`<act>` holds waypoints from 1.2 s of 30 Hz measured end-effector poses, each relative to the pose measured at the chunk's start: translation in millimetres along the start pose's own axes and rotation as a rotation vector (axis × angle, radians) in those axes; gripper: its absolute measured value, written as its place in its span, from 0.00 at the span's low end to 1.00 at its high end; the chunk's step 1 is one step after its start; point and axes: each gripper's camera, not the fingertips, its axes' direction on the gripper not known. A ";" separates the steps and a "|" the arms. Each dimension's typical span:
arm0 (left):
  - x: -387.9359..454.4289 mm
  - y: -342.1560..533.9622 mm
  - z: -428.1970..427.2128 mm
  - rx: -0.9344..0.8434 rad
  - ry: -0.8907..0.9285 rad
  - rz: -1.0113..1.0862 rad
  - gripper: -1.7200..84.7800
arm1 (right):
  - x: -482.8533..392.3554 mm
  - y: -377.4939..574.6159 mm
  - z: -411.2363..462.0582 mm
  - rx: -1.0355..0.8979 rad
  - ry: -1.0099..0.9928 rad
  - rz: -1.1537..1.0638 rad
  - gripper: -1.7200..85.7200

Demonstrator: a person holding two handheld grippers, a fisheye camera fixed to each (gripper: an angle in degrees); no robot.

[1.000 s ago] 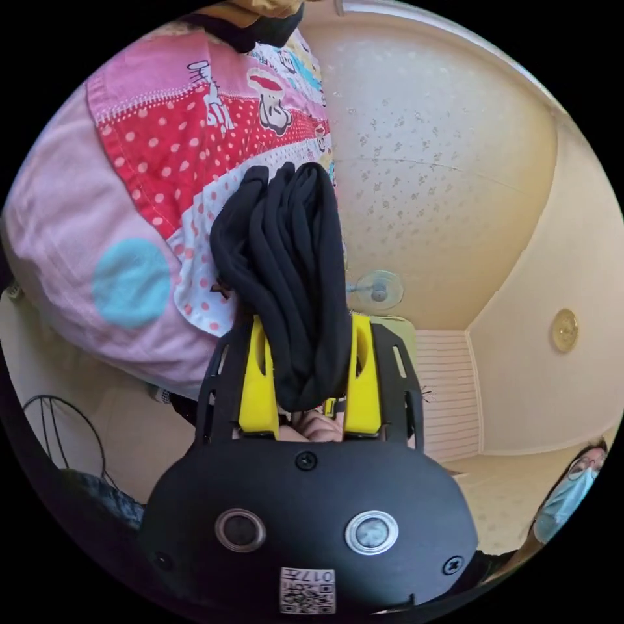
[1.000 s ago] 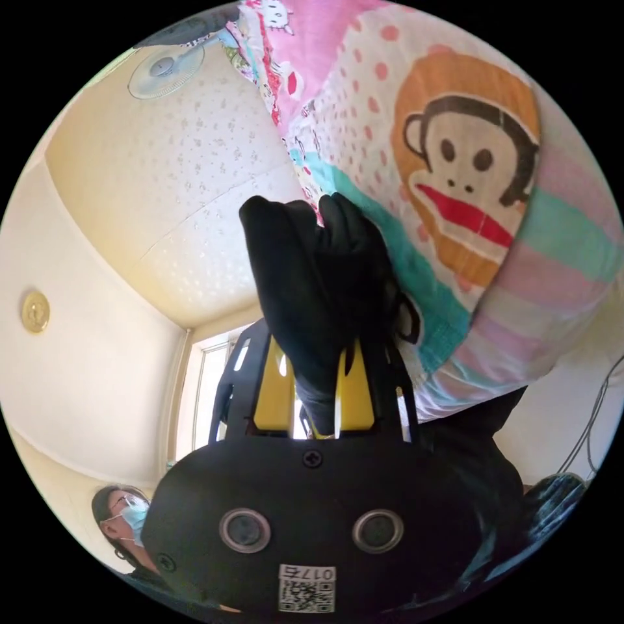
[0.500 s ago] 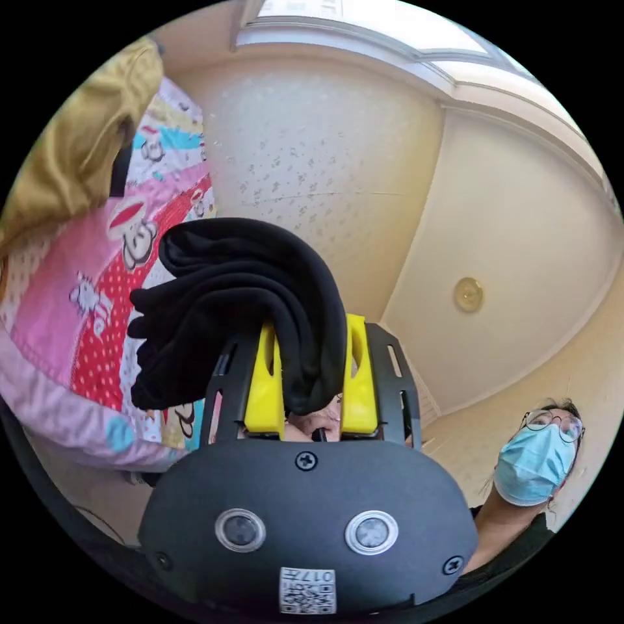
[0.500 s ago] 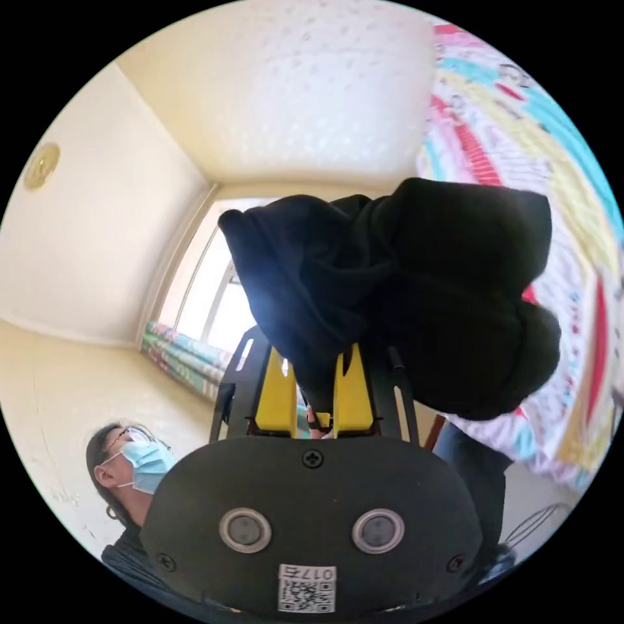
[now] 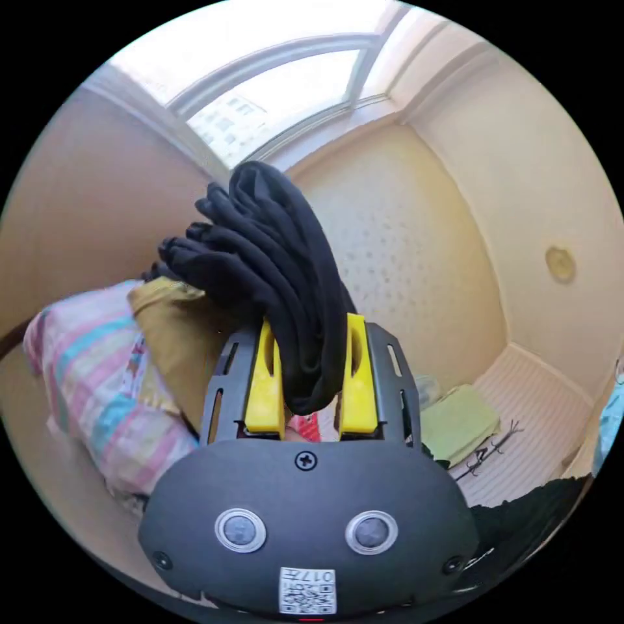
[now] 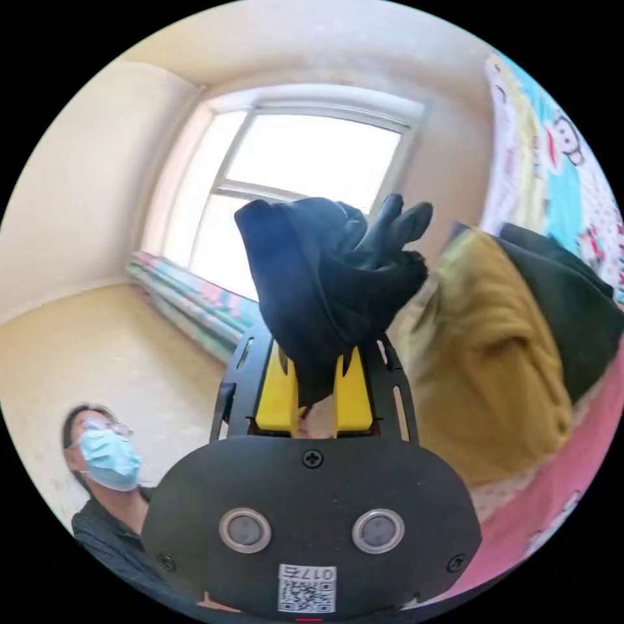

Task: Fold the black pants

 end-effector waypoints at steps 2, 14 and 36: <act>-99.2 57.6 38.8 -0.131 0.002 -0.261 0.18 | 57.2 23.3 3.1 0.019 0.053 0.123 0.12; -107.7 105.5 35.7 -0.011 0.075 -0.240 0.20 | 51.2 26.4 -17.2 -0.071 0.061 0.041 0.13; 234.3 381.0 332.7 -0.883 0.357 0.491 0.01 | -70.5 339.6 -561.1 0.805 0.549 -0.033 0.02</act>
